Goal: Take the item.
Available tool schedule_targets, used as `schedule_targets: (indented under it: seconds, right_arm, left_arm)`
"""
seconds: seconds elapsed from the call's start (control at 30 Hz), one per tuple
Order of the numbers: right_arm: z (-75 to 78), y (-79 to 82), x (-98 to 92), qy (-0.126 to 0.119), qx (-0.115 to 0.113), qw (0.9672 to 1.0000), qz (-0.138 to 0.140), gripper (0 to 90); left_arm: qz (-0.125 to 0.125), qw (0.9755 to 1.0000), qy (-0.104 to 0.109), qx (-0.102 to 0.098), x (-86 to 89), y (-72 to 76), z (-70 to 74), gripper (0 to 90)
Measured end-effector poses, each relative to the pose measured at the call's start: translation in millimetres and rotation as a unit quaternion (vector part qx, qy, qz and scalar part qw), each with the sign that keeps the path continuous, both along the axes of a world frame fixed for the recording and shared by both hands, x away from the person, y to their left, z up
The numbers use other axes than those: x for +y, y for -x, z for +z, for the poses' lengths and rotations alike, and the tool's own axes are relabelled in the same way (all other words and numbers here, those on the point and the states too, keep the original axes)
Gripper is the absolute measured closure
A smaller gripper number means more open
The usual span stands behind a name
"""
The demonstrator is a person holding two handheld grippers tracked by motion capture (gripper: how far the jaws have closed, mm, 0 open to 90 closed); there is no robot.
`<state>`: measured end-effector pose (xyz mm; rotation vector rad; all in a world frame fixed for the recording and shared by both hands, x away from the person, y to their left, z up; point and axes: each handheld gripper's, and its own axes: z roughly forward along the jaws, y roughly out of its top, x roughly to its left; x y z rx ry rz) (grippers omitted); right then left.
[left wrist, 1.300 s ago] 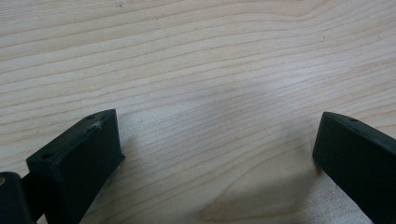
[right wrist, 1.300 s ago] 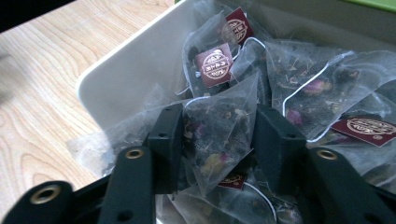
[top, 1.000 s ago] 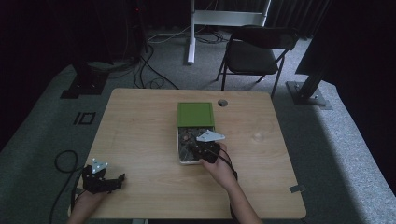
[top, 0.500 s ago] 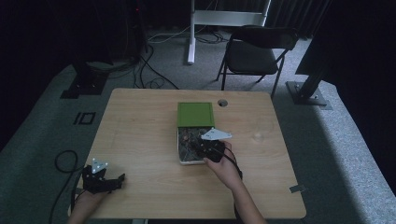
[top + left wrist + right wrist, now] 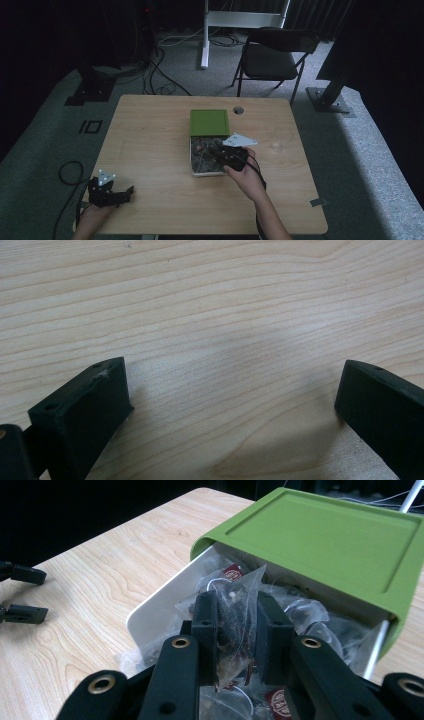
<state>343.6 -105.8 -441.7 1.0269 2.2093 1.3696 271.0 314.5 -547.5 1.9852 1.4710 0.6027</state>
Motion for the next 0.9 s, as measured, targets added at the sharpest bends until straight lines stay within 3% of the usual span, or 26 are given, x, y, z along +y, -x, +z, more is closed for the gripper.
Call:
schedule_targets:
  seconds: [0.43, 0.9]
  right_arm:
    - [15.8, -1.6, -22.8, -0.015, -0.013, 0.9996, -0.021, 74.7]
    - [18.2, -5.5, -48.9, -0.022, -0.017, 0.9985, -0.047, 74.8]
  left_arm:
    - [0.0, 1.0, 0.0, 0.0, 0.0, 0.0, 0.0, 1.6]
    - [0.0, 1.0, 0.0, 0.0, 0.0, 0.0, 0.0, 1.6]
